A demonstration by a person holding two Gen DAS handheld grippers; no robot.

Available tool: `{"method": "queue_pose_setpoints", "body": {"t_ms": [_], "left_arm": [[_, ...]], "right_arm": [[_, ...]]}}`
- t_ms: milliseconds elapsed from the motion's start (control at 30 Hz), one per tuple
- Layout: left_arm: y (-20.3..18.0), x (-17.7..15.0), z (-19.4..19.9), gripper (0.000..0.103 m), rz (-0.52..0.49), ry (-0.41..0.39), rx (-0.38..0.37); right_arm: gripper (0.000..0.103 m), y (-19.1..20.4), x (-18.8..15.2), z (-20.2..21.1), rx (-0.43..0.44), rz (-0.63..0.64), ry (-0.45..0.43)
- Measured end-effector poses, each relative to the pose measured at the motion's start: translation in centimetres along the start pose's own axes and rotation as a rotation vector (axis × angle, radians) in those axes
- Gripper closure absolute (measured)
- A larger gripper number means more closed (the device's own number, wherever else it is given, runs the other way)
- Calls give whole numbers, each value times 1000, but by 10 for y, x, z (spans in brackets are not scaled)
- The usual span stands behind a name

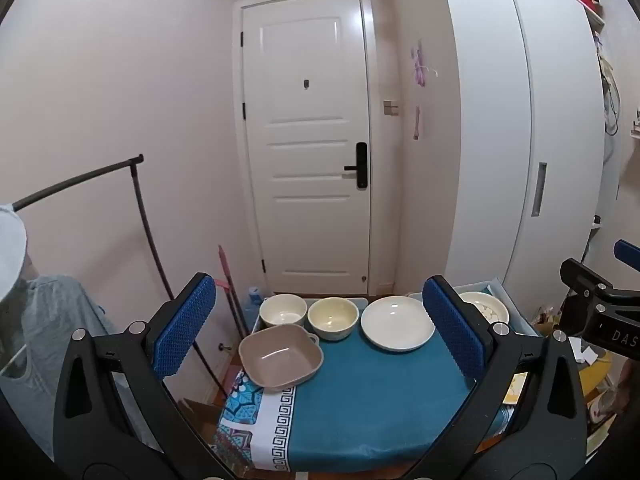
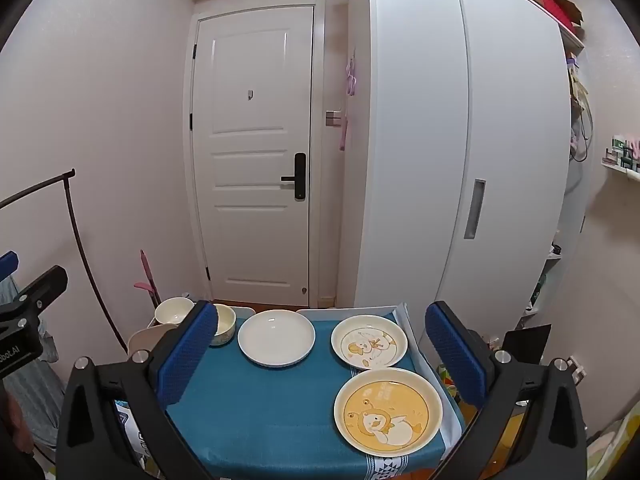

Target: Organize plates and bowls

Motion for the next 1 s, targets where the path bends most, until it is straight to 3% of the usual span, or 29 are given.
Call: {"method": "queue_pose_setpoints", "body": {"t_ms": [133,333,1000], "left_arm": [[-10,0,-7,0,-42,36,11],[4,-7,-12,0,-1,36,16],[17,-9,-25,0,-7,37,29]], "right_arm": [[0,0,0,-1,2,-5,6],[0,5,1,-7,9,3,17],[0,14,-7,-23,28,21,37]]}}
Point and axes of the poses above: each gripper's, at about its wrist camera, not at the fingertips, and z roughly against the way its jaws point, y to its left, x to its top, the point moved 10 cm from there along -z, roughly the way its jaws point, and after that the axes turned 14 degrees about -y, right-handed, at the moved point
